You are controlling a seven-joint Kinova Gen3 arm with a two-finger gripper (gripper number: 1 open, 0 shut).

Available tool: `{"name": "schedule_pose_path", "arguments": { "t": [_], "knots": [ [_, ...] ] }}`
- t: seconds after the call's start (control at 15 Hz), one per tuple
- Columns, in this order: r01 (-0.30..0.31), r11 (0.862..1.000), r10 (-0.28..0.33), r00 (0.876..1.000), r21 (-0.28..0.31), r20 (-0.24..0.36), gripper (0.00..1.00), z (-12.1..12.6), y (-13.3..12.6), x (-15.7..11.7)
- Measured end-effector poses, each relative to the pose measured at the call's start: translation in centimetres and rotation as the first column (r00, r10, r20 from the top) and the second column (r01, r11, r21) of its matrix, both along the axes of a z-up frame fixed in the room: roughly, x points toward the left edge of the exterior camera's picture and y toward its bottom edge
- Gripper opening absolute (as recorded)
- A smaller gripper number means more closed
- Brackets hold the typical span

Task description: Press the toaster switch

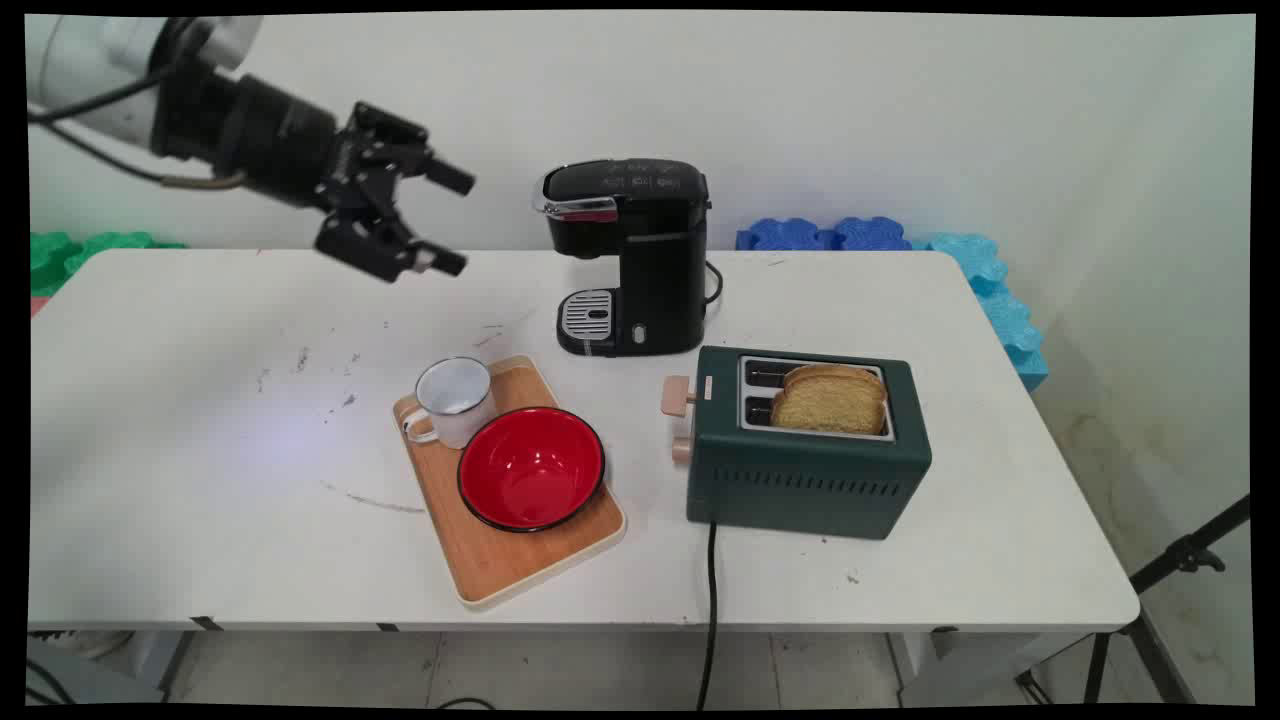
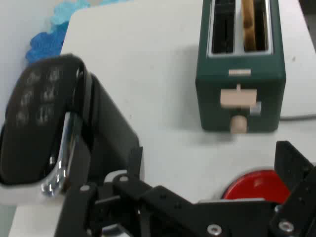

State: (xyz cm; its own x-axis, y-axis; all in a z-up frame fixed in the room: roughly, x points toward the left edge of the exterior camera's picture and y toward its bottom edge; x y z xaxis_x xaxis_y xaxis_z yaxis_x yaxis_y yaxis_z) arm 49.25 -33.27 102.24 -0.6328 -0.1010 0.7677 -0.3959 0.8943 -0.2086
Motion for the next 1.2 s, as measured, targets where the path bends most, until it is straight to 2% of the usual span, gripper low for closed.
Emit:
{"name": "schedule_pose_path", "arguments": {
  "t": [0.4,0.6,0.87,0.93,1.2],
  "knots": [
    [0.007,1.000,-0.007,0.999,0.008,-0.038,1.00,2.8,-2.7,-7.2],
    [0.016,1.000,-0.015,0.999,0.019,-0.031,1.00,2.9,-4.0,-10.2],
    [0.001,0.998,0.001,1.000,0.066,-0.029,1.00,2.0,-5.4,-13.3],
    [-0.005,0.997,0.007,1.000,0.079,-0.028,0.00,1.6,-5.7,-13.9],
    [-0.008,0.992,0.008,1.000,0.126,-0.007,0.00,-0.5,-6.8,-15.8]
  ]
}}
